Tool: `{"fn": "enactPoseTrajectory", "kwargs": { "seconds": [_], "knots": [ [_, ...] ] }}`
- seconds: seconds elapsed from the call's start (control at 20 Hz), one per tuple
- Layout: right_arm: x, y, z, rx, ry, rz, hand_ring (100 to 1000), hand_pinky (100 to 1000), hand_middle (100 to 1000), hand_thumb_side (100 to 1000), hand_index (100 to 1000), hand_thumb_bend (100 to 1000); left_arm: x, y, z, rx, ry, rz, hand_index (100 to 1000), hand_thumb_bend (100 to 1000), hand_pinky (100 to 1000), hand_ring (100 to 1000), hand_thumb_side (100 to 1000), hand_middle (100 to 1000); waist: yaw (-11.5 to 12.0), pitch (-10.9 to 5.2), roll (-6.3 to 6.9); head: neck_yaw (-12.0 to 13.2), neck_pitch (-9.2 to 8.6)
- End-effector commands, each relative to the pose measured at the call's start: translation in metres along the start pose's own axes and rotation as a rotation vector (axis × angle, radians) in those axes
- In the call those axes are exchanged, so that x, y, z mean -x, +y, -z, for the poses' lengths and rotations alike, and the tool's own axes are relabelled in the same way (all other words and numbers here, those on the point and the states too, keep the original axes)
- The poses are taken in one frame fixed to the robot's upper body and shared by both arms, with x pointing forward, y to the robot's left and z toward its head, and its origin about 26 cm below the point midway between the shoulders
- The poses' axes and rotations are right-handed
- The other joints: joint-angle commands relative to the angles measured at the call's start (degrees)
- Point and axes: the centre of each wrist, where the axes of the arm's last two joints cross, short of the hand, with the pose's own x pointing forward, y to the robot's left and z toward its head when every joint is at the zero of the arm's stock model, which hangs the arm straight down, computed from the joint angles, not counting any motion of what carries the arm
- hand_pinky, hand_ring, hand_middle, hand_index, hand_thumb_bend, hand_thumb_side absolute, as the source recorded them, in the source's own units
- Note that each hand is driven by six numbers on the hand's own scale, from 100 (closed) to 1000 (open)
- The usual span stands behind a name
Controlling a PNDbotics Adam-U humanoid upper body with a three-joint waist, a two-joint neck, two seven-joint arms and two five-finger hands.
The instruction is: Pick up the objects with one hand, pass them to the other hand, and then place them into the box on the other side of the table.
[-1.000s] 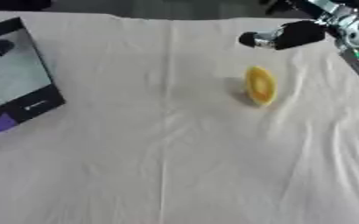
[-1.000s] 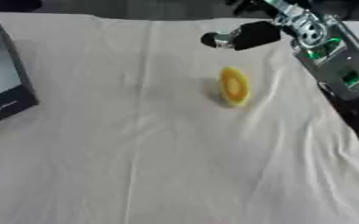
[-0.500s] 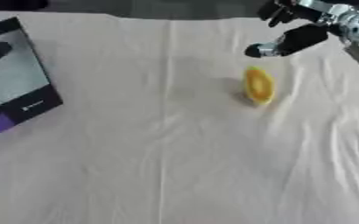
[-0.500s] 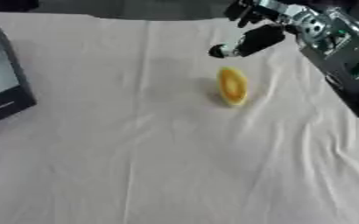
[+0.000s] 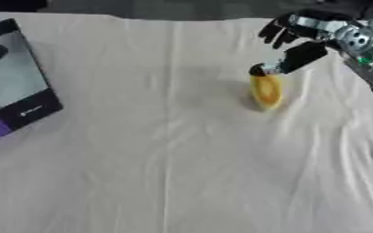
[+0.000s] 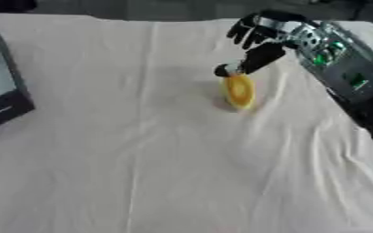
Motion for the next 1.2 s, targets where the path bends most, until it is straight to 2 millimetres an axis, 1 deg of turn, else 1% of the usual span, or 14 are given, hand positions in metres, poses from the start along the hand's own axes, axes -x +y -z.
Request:
{"fn": "enactPoseTrajectory", "kwargs": {
  "seconds": [0.05,0.3,0.7,1.2],
  "knots": [
    [0.003,-0.003,-0.001,0.023,0.041,-0.031,747,878,727,359,829,579,-0.004,0.013,0.004,-0.027,-0.018,0.026,703,726,798,656,402,618,0.03,-1.29,-0.28,-0.35,0.33],
    [0.012,0.006,0.002,0.025,0.1,-0.041,761,883,740,345,832,565,-0.004,0.012,0.004,-0.022,-0.017,0.026,703,726,798,657,403,618,0.0,-1.22,-0.18,-0.57,0.33],
    [0.019,0.015,0.005,0.021,0.143,-0.055,770,888,746,340,839,558,-0.004,0.01,0.003,-0.019,-0.017,0.028,703,726,798,658,403,619,-0.1,-1.01,0.02,-0.81,0.33],
    [0.032,0.031,0.014,-0.055,0.195,-0.06,773,892,745,338,836,553,-0.006,0.011,0.004,-0.027,-0.021,0.023,703,723,799,658,402,619,0.04,-0.81,0.32,-1.17,0.33]
  ]
}}
